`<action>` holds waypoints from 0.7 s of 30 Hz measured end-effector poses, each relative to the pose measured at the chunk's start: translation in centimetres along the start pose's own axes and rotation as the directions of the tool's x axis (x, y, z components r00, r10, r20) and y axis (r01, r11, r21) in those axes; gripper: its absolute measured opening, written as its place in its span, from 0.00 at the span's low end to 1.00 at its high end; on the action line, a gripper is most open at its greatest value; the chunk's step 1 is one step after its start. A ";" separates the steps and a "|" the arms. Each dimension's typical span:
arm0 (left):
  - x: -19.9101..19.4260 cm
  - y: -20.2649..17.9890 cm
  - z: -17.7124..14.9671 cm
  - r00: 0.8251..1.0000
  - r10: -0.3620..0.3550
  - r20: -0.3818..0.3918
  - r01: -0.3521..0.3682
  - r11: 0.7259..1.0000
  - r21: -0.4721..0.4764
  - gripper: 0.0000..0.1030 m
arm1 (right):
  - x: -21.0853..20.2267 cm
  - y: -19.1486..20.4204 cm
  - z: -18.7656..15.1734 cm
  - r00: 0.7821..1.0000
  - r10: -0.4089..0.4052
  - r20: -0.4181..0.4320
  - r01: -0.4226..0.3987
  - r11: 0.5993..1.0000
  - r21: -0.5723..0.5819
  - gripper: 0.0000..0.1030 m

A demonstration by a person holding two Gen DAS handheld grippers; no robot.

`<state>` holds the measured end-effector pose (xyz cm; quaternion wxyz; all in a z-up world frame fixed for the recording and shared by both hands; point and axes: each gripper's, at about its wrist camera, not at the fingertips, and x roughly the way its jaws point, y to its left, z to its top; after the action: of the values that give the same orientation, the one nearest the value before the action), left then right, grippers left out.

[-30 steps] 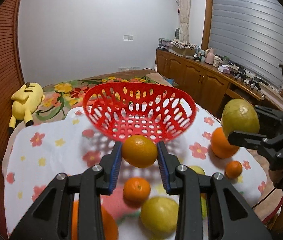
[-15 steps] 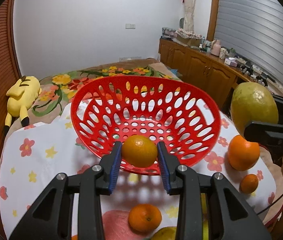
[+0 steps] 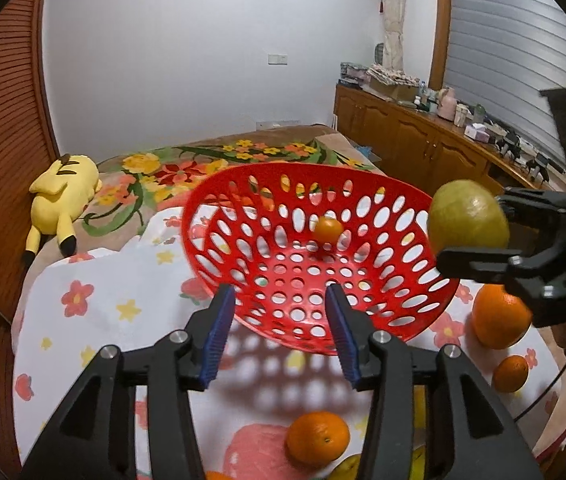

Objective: Organize fruits
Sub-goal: 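Carry the pomelo with the right tool over the red basket and release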

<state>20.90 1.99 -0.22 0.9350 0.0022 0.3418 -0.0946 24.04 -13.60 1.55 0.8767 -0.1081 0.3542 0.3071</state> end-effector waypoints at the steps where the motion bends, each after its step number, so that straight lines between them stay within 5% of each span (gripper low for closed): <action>1: -0.2 0.2 0.0 1.000 0.004 0.005 -0.004 1.000 -0.002 0.46 | 0.5 -0.1 0.1 1.000 -0.001 -0.012 0.001 1.000 -0.003 0.68; 21: -3.2 2.3 -1.1 0.998 0.014 0.056 -0.012 1.000 -0.025 0.53 | 6.4 1.4 0.4 0.972 -0.066 -0.227 0.036 0.990 -0.136 0.68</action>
<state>18.18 4.87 0.86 0.9448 -0.0098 0.3164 -0.0844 26.94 -9.40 -2.54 0.8281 -0.2093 0.4300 0.2925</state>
